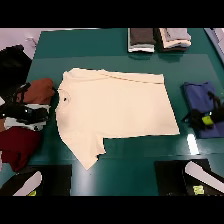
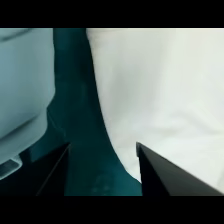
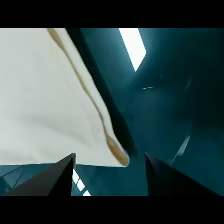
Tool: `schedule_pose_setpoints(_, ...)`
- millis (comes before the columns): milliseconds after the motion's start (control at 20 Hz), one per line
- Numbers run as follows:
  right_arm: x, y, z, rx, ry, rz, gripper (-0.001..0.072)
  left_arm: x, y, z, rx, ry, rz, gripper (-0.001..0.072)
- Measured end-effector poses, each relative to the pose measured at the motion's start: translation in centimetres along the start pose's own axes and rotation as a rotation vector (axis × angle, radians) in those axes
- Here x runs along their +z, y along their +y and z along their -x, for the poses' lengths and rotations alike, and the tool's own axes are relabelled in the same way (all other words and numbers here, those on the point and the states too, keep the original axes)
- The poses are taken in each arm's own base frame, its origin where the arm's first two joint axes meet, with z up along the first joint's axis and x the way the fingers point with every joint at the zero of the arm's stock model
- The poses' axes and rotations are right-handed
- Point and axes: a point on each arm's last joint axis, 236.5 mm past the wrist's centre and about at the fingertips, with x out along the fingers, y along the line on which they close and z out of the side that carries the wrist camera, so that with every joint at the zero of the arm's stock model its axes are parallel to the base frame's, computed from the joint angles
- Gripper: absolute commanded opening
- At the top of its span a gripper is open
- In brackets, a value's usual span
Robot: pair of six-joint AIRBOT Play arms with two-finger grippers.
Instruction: Fold the shirts.
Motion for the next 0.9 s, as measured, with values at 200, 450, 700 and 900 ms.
schedule_pose_setpoints(200, -2.1, -0.4, -2.6, 0.035, 0.068, -0.037, 0.0427, -0.9, -0.6, -0.1, -0.027, -0.001, 0.012, 0.0490)
schedule_pose_setpoints(450, -1.6, 1.3, -4.4, 0.000, 0.101, 0.083, 0.0018, -1.8, -0.8, -0.3, -0.037, 0.022, 0.017, 0.0490)
schedule_pose_setpoints(700, 0.1, 3.3, -3.5, -0.067, 0.036, 0.237, 0.0018, -5.2, -1.4, -2.5, -0.087, 0.122, 0.069, 0.0490)
schedule_pose_setpoints(900, 0.7, 4.4, -2.3, -0.078, -0.008, 0.286, 0.0018, -8.1, -2.4, -5.0, -0.141, 0.182, 0.119, 0.0490)
